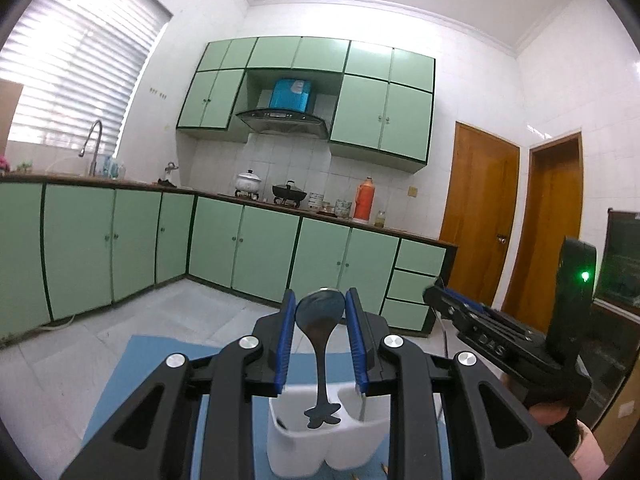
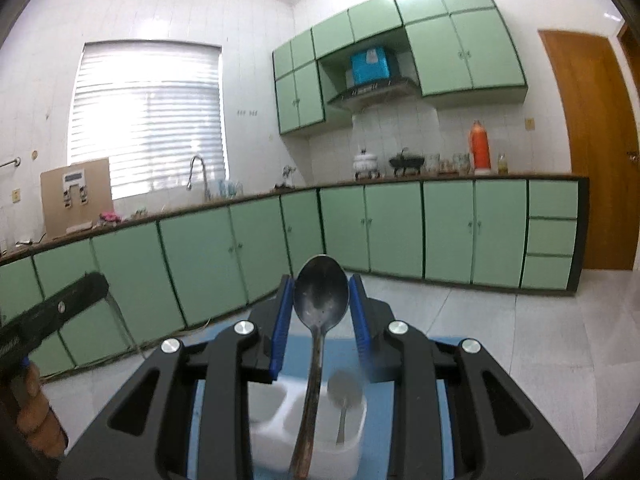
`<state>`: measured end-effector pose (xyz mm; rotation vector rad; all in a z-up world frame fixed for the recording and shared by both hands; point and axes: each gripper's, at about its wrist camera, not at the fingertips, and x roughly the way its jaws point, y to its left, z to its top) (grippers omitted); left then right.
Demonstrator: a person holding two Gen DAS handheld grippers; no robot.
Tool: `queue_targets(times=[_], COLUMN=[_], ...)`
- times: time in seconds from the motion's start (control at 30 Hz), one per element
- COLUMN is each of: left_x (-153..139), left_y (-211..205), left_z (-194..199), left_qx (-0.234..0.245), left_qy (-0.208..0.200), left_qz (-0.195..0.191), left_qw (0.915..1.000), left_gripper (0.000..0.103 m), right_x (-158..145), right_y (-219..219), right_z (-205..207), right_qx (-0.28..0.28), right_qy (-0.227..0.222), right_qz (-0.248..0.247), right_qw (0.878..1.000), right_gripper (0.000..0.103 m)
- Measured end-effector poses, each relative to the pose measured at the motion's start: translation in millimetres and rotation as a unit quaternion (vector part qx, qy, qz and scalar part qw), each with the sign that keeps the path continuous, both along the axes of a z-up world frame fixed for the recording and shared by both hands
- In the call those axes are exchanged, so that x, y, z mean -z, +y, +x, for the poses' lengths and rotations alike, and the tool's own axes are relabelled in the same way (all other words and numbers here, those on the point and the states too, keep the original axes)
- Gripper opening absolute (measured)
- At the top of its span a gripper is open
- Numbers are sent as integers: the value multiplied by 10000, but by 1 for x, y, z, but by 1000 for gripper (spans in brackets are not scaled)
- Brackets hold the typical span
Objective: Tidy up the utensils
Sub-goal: 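Carry the small spoon with the left tool into the holder while the right tool carries its spoon there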
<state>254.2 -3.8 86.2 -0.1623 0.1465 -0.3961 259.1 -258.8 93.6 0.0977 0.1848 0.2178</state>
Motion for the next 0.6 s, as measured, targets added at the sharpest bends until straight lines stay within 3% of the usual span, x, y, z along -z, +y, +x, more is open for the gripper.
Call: queue_targets(times=[0.3, 0.6], left_x=[30, 64], left_y=[-20, -27], left_z=[56, 76], left_qx=[-18, 52], left_qy=[367, 745], left_qz=[125, 300], left_qw=[9992, 9968], left_gripper=[25, 25], right_x=[36, 67], right_y=[-2, 2], right_z=[51, 49], right_qx=[419, 293], right_qy=[-87, 189], right_qz=[-66, -49], right_qw=[9991, 9994], right_gripper=[27, 28])
